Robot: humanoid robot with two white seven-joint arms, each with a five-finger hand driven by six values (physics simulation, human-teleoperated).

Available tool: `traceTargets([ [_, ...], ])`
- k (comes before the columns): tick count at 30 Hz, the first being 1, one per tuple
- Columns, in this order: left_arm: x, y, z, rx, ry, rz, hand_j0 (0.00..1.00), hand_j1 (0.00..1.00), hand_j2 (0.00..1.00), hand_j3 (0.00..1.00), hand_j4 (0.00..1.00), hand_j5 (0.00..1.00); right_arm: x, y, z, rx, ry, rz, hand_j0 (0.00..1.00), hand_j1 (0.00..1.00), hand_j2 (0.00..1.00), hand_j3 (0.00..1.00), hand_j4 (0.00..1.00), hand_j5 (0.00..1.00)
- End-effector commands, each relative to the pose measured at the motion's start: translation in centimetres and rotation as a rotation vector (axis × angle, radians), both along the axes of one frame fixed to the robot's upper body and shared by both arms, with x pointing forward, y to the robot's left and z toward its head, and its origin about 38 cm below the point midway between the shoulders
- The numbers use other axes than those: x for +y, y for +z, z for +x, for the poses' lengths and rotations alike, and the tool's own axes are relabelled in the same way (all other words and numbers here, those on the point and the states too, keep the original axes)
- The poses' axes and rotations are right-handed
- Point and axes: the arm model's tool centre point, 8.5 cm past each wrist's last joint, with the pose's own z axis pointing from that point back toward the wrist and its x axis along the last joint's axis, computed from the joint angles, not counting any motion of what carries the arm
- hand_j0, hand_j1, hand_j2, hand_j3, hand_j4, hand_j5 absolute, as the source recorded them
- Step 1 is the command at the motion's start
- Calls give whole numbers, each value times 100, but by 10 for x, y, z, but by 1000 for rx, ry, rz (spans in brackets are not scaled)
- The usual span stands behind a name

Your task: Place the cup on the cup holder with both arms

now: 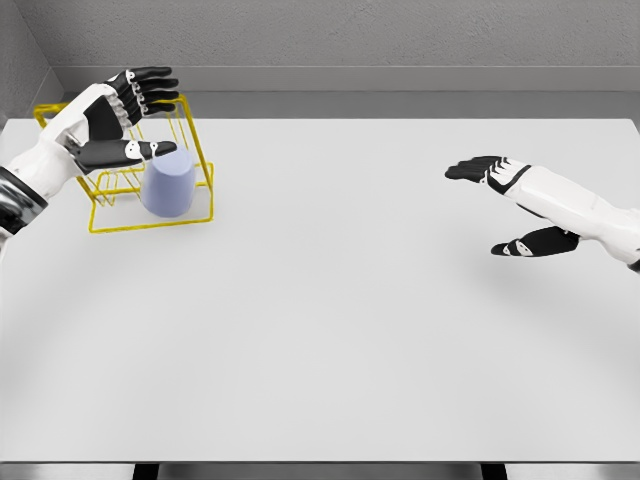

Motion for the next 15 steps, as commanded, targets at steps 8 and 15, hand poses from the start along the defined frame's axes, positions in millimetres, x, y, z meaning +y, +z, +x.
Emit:
traceTargets([
  [8, -2, 5, 4, 21, -1, 1, 77, 77, 77, 77, 77, 77, 0, 0, 0, 3, -2, 7, 100, 100, 100, 100, 100, 100],
  [15, -10, 9, -2, 4, -29, -3, 76, 76, 76, 76, 76, 76, -1, 0, 0, 4, -3, 6, 100, 100, 100, 100, 100, 100],
])
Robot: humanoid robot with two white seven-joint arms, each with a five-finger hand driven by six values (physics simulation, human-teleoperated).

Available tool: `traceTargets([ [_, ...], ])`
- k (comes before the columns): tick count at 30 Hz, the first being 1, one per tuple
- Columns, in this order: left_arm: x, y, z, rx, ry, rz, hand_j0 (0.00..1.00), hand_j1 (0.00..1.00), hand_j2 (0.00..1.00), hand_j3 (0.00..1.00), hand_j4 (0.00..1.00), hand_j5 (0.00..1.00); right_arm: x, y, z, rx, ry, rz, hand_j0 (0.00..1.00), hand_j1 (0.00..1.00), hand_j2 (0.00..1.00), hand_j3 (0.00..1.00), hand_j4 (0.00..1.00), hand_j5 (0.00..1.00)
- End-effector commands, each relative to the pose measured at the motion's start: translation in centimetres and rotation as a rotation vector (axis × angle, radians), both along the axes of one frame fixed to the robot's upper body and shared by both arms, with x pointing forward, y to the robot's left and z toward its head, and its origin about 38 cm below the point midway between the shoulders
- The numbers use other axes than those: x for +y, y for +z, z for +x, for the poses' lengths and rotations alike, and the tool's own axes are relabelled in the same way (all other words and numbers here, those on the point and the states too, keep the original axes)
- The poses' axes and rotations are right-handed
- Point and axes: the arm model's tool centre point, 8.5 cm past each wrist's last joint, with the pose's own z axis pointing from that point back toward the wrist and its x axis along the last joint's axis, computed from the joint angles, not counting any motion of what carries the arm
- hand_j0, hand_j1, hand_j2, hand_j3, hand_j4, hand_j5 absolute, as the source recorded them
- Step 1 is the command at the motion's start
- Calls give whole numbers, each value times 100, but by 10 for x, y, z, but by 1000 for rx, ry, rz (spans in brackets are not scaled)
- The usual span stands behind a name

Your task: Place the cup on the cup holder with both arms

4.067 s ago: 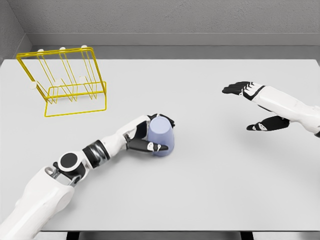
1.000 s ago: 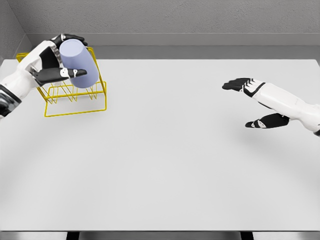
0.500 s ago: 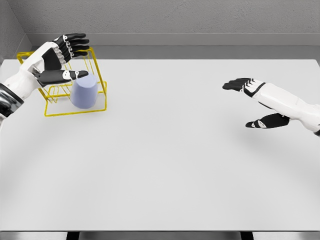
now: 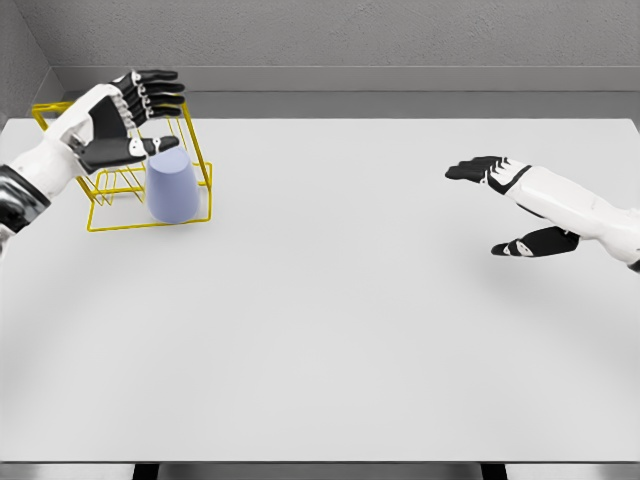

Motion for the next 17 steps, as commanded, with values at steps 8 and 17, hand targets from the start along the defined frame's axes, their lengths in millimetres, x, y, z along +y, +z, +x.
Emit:
traceTargets([
  [8, -11, 27, -38, -89, -74, 4, 77, 77, 77, 77, 77, 77, -1, 1, 0, 3, -2, 9, 100, 100, 100, 100, 100, 100],
  [17, 31, 49, -65, -148, 9, -16, 100, 100, 100, 100, 100, 100, 0, 0, 0, 3, 0, 9, 100, 100, 100, 100, 100, 100],
])
